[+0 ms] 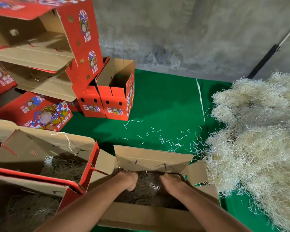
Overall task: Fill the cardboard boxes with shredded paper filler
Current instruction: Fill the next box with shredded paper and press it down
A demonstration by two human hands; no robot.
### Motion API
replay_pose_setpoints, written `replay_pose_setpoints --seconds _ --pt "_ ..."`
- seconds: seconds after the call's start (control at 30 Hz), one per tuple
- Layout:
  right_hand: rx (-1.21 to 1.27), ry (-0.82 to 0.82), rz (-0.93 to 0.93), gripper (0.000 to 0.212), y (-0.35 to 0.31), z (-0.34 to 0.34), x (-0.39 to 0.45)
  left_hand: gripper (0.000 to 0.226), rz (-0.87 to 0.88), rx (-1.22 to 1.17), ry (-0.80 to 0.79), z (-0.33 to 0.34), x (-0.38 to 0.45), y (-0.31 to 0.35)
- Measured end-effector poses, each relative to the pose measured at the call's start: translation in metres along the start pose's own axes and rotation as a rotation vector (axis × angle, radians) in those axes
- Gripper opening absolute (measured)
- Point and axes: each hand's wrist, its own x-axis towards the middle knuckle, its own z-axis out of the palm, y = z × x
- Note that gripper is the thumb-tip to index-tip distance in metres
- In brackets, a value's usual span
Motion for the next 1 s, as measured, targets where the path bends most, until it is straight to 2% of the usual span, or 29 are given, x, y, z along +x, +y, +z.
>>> replay_pose_setpoints --seconds 0.07,0.17,0.33,0.4,0.5,0.7,0.83,0.9,1.0 --pt "-0.019 0.028 0.049 0.034 0.001 -0.013 0.003 0.033 0.022 -0.053 0.078 -0.017 -0.004 -0.003" --pt "0.028 0.083 0.129 0.032 0.012 -0.025 0.008 0.019 0.046 -0.095 0.217 -0.043 -0.010 -0.009" --pt "0.083 0.220 0.141 0.036 0.026 -0.056 0.012 0.022 0.083 -0.175 0.407 -0.083 -0.016 -0.009" --pt "0.126 0.274 0.122 0.041 0.031 -0.071 0.013 0.019 0.114 -0.323 0.466 -0.102 -0.018 -0.010" --pt "0.138 0.365 0.119 0.047 0.037 -0.095 0.013 0.016 0.149 -0.529 0.451 -0.128 -0.020 -0.014" --pt "0.148 0.584 0.129 0.023 0.049 -0.126 0.007 0.015 0.142 -0.594 0.599 -0.146 -0.017 -0.012" --pt "-0.035 0.856 0.146 0.027 0.067 -0.134 0.005 0.024 0.147 -0.492 0.811 -0.145 -0.005 -0.011" --pt "-0.099 0.841 0.183 0.038 0.075 -0.136 0.005 0.039 0.122 -0.408 0.830 -0.146 0.002 -0.014" --pt "-0.107 0.832 0.301 0.053 0.081 -0.134 0.001 0.059 0.049 -0.248 0.754 -0.149 0.008 -0.023"
